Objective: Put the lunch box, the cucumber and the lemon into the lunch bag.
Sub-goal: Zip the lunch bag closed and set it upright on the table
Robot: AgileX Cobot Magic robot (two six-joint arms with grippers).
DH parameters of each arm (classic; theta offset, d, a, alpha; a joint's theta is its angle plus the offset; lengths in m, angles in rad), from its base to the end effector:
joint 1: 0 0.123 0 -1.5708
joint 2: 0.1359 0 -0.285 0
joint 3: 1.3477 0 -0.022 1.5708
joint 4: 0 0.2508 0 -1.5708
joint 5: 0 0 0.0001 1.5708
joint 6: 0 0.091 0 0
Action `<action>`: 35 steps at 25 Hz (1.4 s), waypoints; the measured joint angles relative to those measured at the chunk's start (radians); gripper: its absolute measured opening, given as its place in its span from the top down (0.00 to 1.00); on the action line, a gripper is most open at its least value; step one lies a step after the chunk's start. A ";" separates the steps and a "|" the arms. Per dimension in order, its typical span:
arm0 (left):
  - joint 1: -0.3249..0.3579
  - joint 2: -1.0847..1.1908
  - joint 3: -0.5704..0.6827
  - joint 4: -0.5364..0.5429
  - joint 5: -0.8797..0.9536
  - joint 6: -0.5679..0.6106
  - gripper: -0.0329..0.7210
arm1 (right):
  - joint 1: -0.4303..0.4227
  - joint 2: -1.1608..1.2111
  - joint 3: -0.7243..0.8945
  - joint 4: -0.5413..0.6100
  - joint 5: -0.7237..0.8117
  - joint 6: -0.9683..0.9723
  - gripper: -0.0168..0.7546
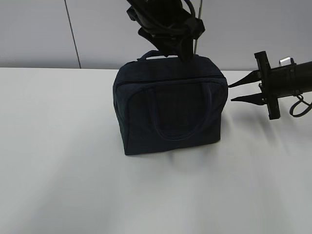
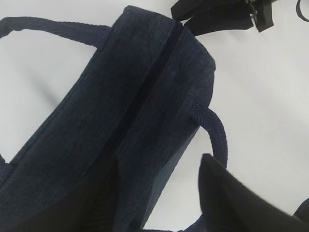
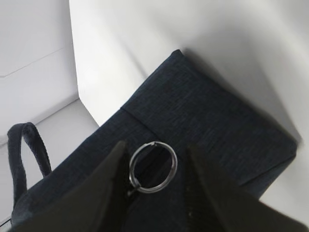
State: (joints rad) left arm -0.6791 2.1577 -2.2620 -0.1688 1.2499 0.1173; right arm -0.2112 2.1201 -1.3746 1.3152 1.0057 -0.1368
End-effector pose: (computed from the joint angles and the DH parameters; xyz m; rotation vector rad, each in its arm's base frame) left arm 0.3604 -0.3095 0.3279 1.0202 2.4641 -0.4173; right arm 0.4251 -0.0150 0.1625 1.1575 2.3658 1.5200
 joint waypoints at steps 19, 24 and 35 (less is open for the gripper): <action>0.000 0.000 0.000 -0.002 0.000 0.000 0.47 | 0.019 0.033 0.000 0.075 0.006 0.002 0.62; 0.000 0.000 0.000 -0.002 0.000 0.000 0.47 | 0.020 0.035 0.000 0.079 0.008 0.002 0.62; 0.000 0.000 0.000 0.008 0.000 -0.002 0.47 | 0.020 0.035 0.000 0.120 0.026 -0.031 0.62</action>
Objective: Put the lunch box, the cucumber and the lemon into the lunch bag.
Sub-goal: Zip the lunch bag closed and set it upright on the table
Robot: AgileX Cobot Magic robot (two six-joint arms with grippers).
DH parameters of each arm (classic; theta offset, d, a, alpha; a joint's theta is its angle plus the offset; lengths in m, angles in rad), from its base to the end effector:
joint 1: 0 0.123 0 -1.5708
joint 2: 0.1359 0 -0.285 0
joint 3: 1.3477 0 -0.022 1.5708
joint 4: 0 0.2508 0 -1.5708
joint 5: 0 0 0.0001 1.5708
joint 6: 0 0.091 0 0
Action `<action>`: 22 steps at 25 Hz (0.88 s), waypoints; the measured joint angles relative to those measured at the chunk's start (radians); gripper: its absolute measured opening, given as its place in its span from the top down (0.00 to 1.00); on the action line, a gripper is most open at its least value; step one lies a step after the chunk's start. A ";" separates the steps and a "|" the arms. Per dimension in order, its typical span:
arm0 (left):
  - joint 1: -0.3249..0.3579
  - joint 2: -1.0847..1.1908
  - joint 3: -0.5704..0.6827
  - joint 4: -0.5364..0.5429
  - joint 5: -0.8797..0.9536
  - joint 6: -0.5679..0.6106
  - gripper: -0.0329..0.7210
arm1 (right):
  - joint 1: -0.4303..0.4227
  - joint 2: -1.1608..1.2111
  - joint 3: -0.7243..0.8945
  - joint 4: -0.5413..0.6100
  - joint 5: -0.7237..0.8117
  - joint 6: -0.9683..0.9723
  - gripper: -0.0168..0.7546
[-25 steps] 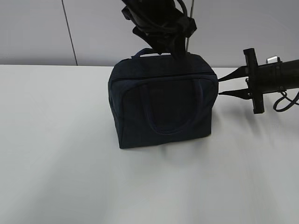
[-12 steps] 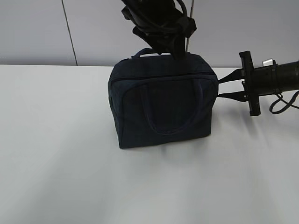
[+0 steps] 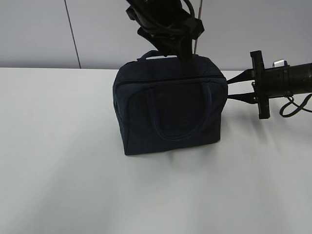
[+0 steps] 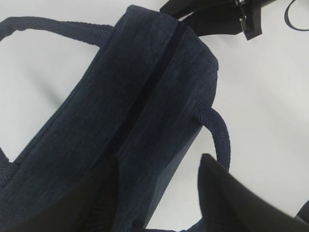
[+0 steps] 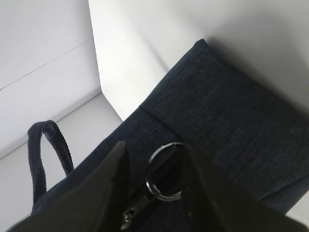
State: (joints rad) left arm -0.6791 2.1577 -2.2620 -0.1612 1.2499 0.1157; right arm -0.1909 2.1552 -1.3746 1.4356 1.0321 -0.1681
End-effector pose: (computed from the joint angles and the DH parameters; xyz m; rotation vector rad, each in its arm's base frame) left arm 0.3608 -0.3090 0.3278 1.0187 2.4641 -0.4076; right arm 0.4310 -0.0044 0.1559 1.1917 2.2897 1.6517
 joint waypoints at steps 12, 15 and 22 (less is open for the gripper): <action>0.000 0.000 0.000 0.001 0.000 0.000 0.47 | 0.000 0.000 0.000 -0.023 0.011 -0.002 0.67; 0.000 0.000 0.000 0.003 0.000 0.000 0.47 | 0.000 0.000 0.000 -0.025 0.011 -0.002 0.69; 0.000 0.000 0.000 0.007 0.000 0.000 0.49 | 0.000 0.000 0.000 -0.025 0.011 -0.002 0.70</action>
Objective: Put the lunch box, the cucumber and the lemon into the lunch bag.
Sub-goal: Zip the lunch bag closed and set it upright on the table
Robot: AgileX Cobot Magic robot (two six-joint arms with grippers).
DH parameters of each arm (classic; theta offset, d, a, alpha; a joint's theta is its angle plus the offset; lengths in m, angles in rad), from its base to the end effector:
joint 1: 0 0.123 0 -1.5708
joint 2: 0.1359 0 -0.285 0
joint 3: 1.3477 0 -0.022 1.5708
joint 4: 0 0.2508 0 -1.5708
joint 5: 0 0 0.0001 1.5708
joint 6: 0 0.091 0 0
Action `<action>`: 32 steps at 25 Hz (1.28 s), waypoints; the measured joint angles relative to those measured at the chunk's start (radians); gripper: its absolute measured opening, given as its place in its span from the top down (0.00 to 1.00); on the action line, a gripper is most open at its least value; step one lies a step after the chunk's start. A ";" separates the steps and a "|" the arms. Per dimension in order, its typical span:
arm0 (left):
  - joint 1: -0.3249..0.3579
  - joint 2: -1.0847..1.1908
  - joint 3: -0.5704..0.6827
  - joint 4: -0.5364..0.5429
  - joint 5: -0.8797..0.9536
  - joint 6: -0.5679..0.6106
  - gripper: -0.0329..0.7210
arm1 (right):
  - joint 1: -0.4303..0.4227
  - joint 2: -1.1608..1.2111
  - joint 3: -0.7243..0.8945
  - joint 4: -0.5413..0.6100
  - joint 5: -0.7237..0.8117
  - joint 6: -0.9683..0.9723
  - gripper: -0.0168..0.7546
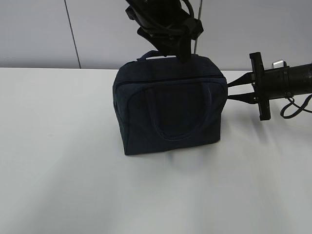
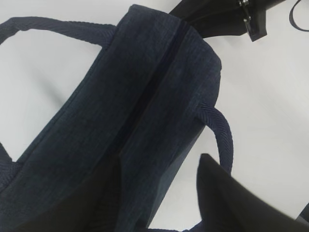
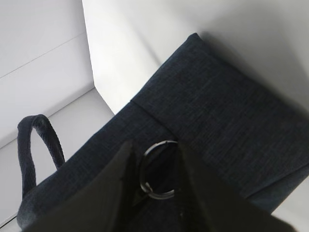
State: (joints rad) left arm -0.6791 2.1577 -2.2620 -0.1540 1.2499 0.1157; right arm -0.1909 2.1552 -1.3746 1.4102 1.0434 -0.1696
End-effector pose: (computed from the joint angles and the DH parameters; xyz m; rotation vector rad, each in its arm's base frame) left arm 0.3612 -0.3086 0.3277 1.0190 2.4632 -0.3979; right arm 0.4291 -0.0038 0.1549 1.1679 2.3230 1.6425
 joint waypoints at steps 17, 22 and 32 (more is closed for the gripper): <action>0.000 0.000 0.000 0.010 0.000 0.000 0.56 | 0.000 0.002 0.000 0.000 -0.002 -0.021 0.71; 0.000 0.000 0.000 0.011 0.000 0.000 0.57 | 0.000 0.002 0.000 0.000 -0.004 -0.023 0.75; 0.000 0.000 0.000 0.015 0.000 0.000 0.61 | 0.000 0.002 0.000 0.000 -0.004 -0.062 0.85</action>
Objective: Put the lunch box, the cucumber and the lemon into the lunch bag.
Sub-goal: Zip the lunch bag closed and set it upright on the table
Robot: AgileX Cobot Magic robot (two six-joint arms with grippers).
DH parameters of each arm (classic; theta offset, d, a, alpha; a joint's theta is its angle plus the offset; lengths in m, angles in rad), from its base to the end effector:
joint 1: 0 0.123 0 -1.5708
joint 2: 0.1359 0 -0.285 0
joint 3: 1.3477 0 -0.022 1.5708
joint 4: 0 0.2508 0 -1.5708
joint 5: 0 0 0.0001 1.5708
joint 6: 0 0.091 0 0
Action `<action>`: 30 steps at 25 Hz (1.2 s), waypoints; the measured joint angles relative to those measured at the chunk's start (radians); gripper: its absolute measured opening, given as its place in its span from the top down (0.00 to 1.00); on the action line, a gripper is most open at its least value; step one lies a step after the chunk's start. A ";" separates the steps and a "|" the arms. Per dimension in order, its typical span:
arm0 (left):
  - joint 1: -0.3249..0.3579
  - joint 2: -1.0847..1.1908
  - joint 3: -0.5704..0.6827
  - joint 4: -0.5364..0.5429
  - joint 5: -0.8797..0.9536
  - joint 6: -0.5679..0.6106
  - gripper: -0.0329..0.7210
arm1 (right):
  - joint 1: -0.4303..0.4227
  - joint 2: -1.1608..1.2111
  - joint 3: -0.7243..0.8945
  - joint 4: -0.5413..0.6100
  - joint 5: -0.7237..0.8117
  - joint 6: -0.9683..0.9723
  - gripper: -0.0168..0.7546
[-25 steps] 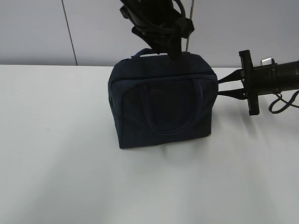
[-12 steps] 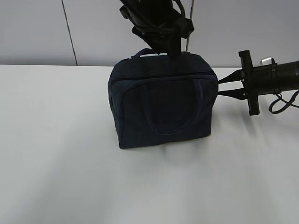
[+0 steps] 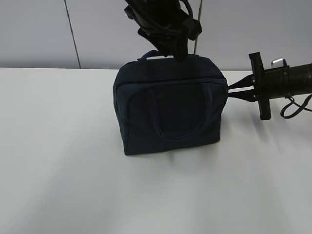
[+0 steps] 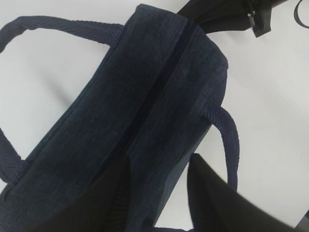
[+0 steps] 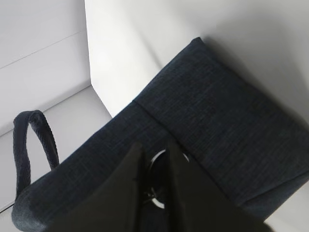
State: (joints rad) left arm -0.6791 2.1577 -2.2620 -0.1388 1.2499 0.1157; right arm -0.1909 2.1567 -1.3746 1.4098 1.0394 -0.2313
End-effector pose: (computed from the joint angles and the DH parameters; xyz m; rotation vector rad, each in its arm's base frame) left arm 0.3620 -0.3076 0.3275 1.0196 2.4611 -0.3775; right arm 0.4294 -0.0041 0.1541 1.0884 2.3340 1.6175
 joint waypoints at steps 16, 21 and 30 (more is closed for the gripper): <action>0.000 0.000 0.000 0.004 0.000 0.000 0.64 | 0.000 0.000 0.000 -0.022 0.006 -0.116 0.98; 0.000 0.000 0.000 0.004 0.000 0.000 0.64 | 0.000 -0.025 0.000 -0.034 -0.008 -0.146 0.98; 0.000 0.000 0.000 0.000 0.000 0.004 0.64 | 0.000 -0.090 0.000 -0.133 -0.128 -0.186 0.98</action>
State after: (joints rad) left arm -0.6791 2.1577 -2.2620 -0.1383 1.2499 0.1198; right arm -0.1909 2.0666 -1.3746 1.2768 0.9115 -0.4174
